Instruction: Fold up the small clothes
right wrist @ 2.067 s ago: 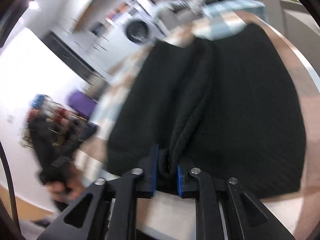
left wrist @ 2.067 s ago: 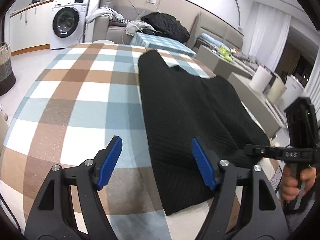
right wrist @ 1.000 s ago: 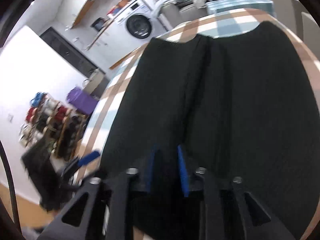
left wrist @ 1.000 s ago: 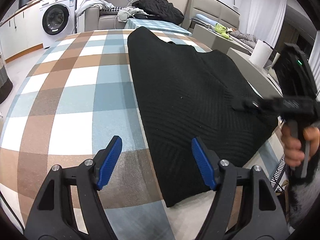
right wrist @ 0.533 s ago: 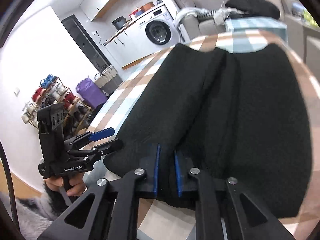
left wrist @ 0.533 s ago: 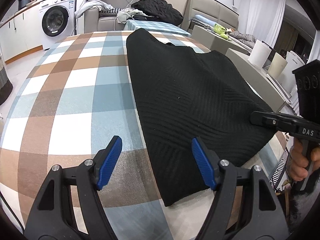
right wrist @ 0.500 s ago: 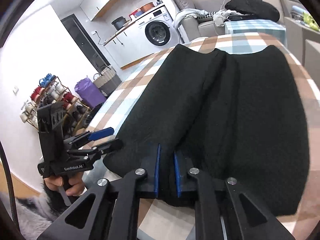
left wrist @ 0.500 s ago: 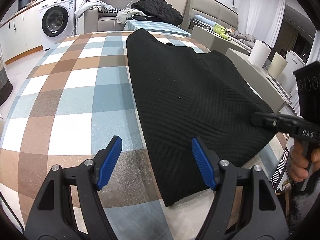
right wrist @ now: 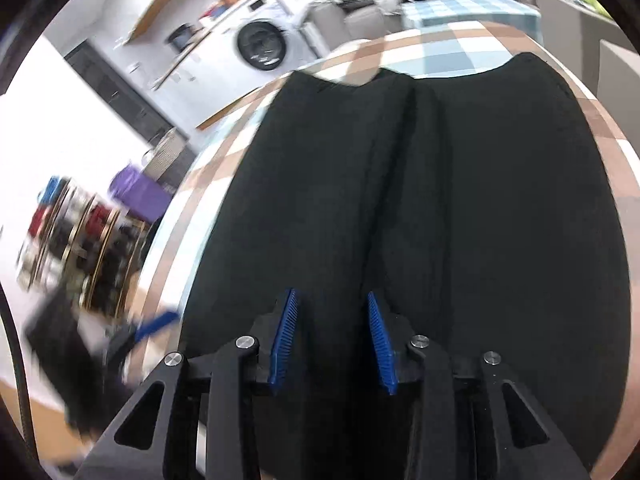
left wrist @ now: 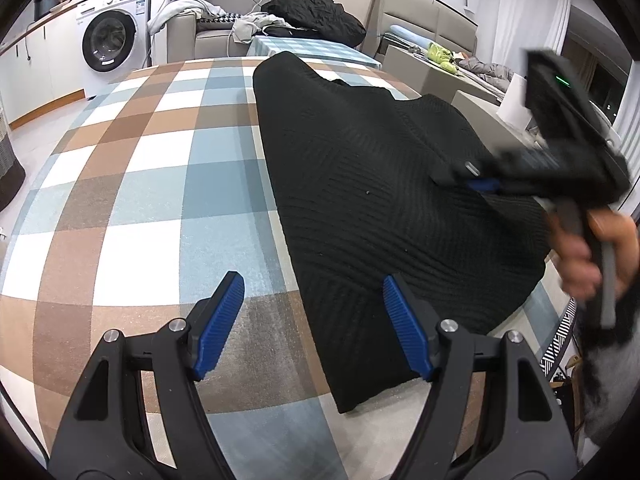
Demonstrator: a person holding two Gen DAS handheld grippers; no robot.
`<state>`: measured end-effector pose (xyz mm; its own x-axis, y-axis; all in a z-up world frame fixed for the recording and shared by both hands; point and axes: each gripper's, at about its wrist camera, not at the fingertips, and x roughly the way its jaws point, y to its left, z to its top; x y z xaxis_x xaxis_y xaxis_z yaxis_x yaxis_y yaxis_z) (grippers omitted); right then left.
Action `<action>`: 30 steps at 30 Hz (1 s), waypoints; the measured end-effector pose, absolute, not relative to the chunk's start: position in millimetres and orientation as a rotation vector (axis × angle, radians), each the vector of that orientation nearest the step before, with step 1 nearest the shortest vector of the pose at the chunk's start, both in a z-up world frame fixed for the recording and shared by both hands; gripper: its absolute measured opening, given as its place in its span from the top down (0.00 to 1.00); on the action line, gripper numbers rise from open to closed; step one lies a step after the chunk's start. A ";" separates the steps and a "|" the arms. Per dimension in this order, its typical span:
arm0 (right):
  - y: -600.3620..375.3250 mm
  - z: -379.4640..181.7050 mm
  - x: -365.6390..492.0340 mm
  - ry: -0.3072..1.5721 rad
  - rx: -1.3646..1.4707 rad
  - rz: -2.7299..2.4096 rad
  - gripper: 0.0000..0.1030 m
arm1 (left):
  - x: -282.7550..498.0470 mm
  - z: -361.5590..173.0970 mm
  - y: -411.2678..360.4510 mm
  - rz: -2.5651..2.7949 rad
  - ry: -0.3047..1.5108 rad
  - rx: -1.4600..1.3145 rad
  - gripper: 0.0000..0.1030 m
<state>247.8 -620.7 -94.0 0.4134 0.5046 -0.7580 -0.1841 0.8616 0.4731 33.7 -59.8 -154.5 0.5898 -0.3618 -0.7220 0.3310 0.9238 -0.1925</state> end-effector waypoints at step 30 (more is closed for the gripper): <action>-641.9 -86.9 151.6 0.908 0.225 0.572 0.90 | 15.2 -150.6 -61.0 -0.451 0.850 -0.073 0.32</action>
